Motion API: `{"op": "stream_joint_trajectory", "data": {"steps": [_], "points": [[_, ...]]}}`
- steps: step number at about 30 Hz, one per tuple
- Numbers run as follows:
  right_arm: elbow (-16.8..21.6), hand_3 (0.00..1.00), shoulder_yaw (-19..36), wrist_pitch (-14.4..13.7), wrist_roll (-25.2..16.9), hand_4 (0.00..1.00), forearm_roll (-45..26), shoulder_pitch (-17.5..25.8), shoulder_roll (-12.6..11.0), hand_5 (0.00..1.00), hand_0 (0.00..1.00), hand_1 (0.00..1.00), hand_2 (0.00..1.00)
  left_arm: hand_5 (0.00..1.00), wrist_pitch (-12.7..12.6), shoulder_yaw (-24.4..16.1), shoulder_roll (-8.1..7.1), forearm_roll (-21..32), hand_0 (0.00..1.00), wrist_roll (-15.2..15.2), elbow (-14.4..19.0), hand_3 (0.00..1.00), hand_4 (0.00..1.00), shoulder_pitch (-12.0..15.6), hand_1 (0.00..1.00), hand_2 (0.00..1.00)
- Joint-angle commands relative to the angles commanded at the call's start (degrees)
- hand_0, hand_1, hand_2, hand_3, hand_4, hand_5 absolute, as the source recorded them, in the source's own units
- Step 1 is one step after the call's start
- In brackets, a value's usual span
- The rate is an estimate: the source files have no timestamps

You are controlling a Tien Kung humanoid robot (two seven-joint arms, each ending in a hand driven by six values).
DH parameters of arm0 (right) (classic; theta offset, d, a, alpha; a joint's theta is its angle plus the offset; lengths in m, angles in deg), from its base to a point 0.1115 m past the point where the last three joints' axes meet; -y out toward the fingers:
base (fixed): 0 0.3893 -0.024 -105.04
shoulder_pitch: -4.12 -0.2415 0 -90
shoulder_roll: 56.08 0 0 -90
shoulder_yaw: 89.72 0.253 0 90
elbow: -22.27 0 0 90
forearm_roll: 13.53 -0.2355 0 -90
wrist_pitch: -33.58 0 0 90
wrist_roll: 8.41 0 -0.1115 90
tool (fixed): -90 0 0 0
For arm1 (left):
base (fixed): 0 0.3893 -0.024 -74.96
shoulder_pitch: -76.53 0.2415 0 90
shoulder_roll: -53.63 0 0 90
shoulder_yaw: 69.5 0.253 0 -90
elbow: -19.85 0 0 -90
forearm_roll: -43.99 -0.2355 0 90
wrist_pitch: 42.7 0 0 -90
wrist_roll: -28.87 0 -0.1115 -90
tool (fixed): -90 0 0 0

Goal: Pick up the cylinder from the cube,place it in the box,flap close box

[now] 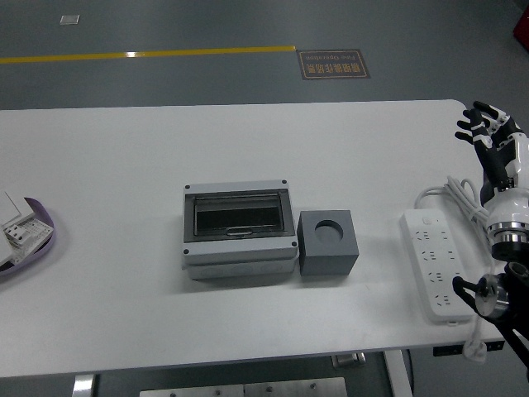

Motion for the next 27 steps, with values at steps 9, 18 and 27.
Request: {"op": "stream_joint_trajectory", "data": {"steps": [9,18,27], "points": [[-0.7,0.636,-2.1,0.3,-1.9,0.838,-2.3,0.5,0.7,0.492,0.6,0.615,0.618,0.279,0.4,-0.3,-0.58,-0.9,0.517,0.2,0.1,0.595,0.711,-0.1,0.564,0.567],[-1.0,0.625,-3.9,0.6,-2.9,0.844,-3.6,1.1,1.0,0.492,0.594,0.604,0.604,0.276,0.8,-0.9,-1.02,-2.0,0.517,0.4,0.2,0.595,0.71,0.3,0.564,0.568],[-1.4,0.624,-4.9,1.2,-2.5,0.844,-3.9,0.7,2.1,0.491,0.587,0.602,0.603,0.277,1.2,-0.9,-0.96,-3.0,0.517,0.6,0.3,0.594,0.709,0.4,0.564,0.567]]}}
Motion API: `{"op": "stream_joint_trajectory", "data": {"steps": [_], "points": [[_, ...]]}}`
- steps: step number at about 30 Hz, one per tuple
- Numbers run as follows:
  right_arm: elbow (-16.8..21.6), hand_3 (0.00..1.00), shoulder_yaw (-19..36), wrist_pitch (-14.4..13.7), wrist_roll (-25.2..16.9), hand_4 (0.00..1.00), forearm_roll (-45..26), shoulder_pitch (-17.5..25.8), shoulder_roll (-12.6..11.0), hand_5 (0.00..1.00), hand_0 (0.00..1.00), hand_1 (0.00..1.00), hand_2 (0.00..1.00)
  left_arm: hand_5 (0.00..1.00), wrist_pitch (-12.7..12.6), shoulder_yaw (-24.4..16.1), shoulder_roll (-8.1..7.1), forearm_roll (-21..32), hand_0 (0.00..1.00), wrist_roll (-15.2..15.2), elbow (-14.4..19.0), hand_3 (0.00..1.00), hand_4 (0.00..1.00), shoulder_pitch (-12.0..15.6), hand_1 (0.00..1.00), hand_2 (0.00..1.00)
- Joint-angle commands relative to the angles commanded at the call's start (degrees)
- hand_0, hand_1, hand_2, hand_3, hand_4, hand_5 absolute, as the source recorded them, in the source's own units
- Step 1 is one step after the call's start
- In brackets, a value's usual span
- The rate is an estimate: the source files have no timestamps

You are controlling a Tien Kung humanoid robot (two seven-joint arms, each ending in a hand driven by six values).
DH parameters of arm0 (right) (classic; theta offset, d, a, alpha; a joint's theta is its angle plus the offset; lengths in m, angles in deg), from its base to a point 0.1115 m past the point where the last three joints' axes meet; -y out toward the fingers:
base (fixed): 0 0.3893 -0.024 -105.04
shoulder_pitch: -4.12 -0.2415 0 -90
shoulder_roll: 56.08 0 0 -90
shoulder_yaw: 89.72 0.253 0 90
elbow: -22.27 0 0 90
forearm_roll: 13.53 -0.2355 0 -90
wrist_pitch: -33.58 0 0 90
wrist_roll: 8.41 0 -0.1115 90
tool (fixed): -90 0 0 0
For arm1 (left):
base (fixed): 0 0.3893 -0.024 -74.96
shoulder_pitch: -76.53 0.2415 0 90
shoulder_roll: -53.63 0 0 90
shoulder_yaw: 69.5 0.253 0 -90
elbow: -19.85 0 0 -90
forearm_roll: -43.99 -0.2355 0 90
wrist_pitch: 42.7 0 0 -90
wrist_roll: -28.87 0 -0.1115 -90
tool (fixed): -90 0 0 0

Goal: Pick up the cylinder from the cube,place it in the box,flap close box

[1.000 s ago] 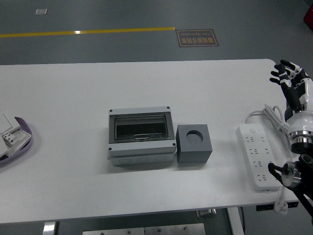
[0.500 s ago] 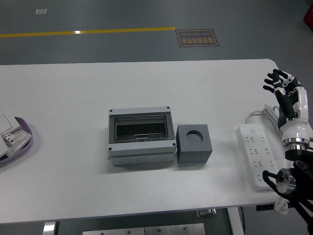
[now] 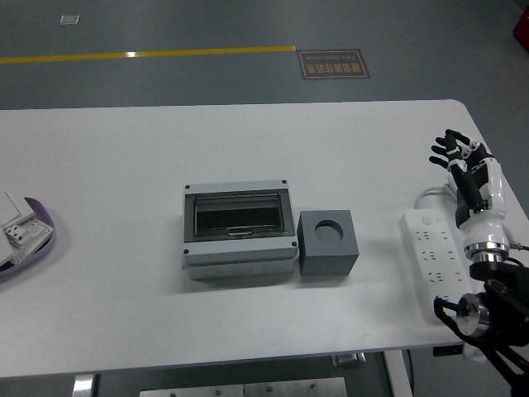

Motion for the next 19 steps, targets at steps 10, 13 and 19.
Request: {"op": "stream_joint_trajectory", "data": {"steps": [10,13,19], "points": [[-0.4,0.632,0.3,0.1,-0.2,0.838,-0.6,-0.1,0.3,0.481,0.59,0.604,0.604,0.275,0.2,0.0,-0.18,-0.7,0.518,-0.1,0.0,0.591,0.708,-0.2,0.563,0.567],[-0.3,0.632,0.2,0.1,-0.2,0.834,-0.5,-0.3,0.1,0.473,0.593,0.603,0.601,0.274,0.2,0.0,-0.34,-0.8,0.518,0.0,0.0,0.592,0.707,-0.3,0.563,0.567],[0.0,0.632,0.8,-0.2,-0.1,0.834,-0.5,-0.4,-0.2,0.473,0.593,0.603,0.601,0.274,0.3,0.2,-0.4,-0.7,0.518,0.1,0.1,0.592,0.707,-0.1,0.563,0.567]]}}
